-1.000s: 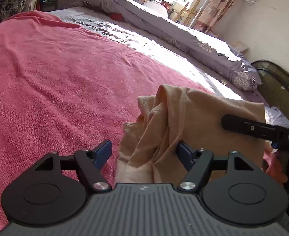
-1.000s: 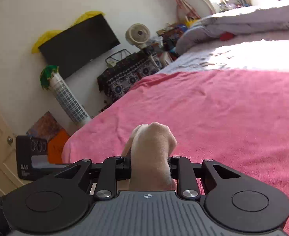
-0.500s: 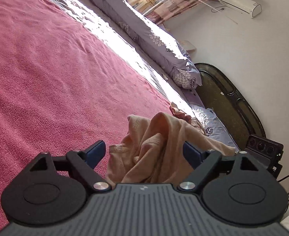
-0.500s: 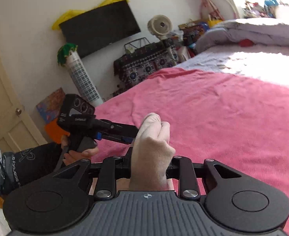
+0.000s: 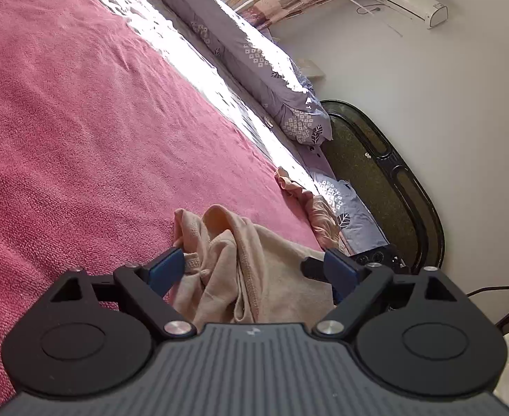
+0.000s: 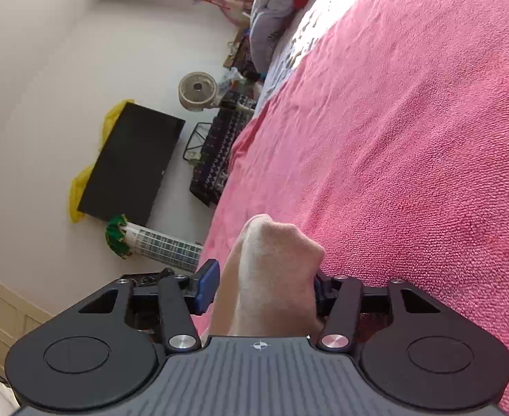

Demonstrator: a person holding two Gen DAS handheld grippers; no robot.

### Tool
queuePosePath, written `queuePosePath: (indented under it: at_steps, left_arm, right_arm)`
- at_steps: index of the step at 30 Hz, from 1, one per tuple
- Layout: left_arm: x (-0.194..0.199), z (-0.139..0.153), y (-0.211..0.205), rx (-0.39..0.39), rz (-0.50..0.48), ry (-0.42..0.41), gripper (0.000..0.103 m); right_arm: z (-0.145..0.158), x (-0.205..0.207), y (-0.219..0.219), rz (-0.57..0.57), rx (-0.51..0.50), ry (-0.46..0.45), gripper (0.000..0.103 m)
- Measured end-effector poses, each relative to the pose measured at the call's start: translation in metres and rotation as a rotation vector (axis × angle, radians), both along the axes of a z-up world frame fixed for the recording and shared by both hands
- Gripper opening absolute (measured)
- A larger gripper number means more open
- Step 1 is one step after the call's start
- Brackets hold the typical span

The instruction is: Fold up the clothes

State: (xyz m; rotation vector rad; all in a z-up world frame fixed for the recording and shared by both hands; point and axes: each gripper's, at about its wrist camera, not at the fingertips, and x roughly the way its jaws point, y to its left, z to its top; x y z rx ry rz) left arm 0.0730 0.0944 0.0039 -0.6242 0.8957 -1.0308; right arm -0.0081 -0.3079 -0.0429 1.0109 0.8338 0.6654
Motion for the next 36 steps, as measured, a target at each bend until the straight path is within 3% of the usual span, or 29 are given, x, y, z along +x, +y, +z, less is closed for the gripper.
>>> queuePosePath:
  at_steps: [1,3,8,12,16,19,20,21,22,23,24,26,31,36]
  left_arm:
    - [-0.001,0.002,0.001,0.006,0.004,-0.004,0.089]
    - [-0.004,0.006,0.003,0.013,0.014,-0.014,0.089]
    - [-0.032,0.030,0.020,-0.022,0.084,-0.098,0.089]
    - [-0.057,0.044,0.043,-0.104,0.193,-0.166,0.089]
    - [-0.061,0.044,0.055,-0.135,0.247,-0.163,0.090]
    - [-0.059,0.038,0.059,-0.096,0.256,-0.134,0.090]
    - [-0.057,0.036,0.054,-0.076,0.255,-0.126,0.090]
    - [-0.056,0.035,0.053,-0.059,0.252,-0.118,0.090]
    - [-0.055,0.034,0.052,-0.042,0.248,-0.110,0.090]
    - [-0.053,0.032,0.051,-0.025,0.243,-0.102,0.090]
    - [-0.052,0.031,0.048,-0.006,0.238,-0.093,0.090]
    - [-0.050,0.028,0.043,0.027,0.231,-0.082,0.090]
    - [-0.049,0.023,0.031,0.115,0.213,-0.068,0.090]
    - [-0.052,0.020,0.021,0.206,0.210,-0.081,0.090]
  right_arm:
    - [0.002,0.004,0.005,0.007,-0.030,0.010,0.028]
    - [0.009,0.008,0.011,0.006,-0.081,0.011,0.025]
    - [0.055,0.006,0.026,0.020,-0.164,-0.098,0.021]
    - [0.120,0.009,0.048,0.035,-0.241,-0.286,0.020]
    - [0.170,0.029,0.039,-0.049,-0.325,-0.443,0.020]
    - [0.173,0.058,0.013,-0.160,-0.392,-0.454,0.023]
    - [0.164,0.073,0.003,-0.226,-0.458,-0.422,0.026]
    - [0.152,0.087,-0.008,-0.288,-0.520,-0.375,0.042]
    - [0.135,0.098,-0.020,-0.338,-0.572,-0.282,0.068]
    - [0.117,0.109,-0.032,-0.384,-0.614,-0.182,0.073]
    - [0.098,0.113,-0.043,-0.414,-0.633,-0.077,0.072]
    - [0.073,0.101,-0.054,-0.446,-0.697,0.007,0.069]
    - [0.068,0.019,-0.023,-0.357,-0.868,-0.180,0.069]
    - [0.082,-0.069,0.038,-0.235,-1.151,-0.393,0.069]
